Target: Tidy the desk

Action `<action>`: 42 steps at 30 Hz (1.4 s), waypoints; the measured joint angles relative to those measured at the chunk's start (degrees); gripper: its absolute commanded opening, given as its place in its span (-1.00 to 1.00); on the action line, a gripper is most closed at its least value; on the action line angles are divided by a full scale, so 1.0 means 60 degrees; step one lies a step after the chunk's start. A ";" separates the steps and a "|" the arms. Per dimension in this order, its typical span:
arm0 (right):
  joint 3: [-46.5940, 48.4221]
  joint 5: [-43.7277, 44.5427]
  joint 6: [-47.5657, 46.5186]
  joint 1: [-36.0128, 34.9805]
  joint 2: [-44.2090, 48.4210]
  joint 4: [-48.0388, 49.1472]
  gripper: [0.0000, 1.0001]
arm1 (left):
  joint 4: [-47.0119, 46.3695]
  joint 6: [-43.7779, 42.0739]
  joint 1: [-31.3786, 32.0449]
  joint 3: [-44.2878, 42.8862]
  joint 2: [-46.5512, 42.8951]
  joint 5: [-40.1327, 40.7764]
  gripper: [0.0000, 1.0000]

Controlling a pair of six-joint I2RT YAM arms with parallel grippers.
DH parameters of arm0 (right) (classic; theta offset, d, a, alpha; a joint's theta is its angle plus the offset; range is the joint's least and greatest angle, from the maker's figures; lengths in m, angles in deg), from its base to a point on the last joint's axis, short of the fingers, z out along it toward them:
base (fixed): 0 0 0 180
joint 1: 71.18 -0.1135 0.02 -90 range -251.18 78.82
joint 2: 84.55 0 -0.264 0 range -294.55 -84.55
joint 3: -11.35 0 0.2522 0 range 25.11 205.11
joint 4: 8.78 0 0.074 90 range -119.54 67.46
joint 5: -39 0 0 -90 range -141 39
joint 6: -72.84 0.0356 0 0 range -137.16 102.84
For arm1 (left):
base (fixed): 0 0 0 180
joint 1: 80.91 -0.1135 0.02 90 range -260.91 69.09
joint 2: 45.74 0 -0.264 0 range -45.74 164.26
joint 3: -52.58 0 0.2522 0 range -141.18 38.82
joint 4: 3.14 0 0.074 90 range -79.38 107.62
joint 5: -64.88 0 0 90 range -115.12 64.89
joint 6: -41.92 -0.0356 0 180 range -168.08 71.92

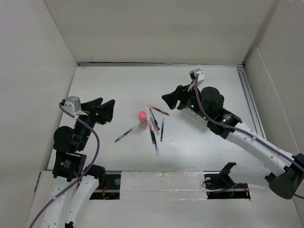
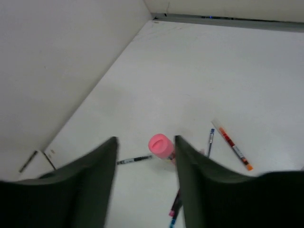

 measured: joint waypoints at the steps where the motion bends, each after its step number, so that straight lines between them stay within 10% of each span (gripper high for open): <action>1: -0.0007 -0.0007 0.0004 -0.0029 -0.0058 -0.0007 -0.19 | 0.0011 0.0000 -0.0007 0.0029 0.0004 -0.0051 0.17; 2: -0.0007 -0.0007 -0.0018 -0.0091 -0.0117 0.0011 -0.99 | 0.0018 -0.0022 -0.0018 0.0051 0.0011 -0.0073 0.17; 7: 0.0000 0.0058 -0.0015 -0.0412 -0.0568 0.0015 -1.00 | 0.0015 -0.0098 -0.0062 0.0055 0.0124 -0.0226 -0.21; 9: 0.0004 0.0211 -0.0066 -0.0590 -0.0834 0.0011 -0.28 | 0.0015 -0.0095 -0.0062 0.0055 0.0208 -0.0222 -0.72; 12: 0.0076 0.0550 -0.0189 -0.0874 -0.1271 -0.0084 0.67 | 0.0022 -0.0186 -0.0062 0.0055 0.0291 -0.0189 -0.84; 24: 0.1395 0.1337 -0.0790 -0.1377 -0.3694 -0.0940 0.96 | 0.0310 -0.0168 -0.0062 0.0051 0.0889 0.0437 -0.23; 35: 0.2758 0.1344 -0.1180 -0.1752 -0.6317 -0.1494 0.75 | 0.0696 -0.0164 -0.0251 0.0047 0.1260 0.0605 -0.21; 42: 0.3330 0.1566 -0.1286 -0.1752 -0.7311 -0.1552 -0.19 | 0.0718 -0.0168 -0.0251 0.0047 0.1257 0.0510 -0.21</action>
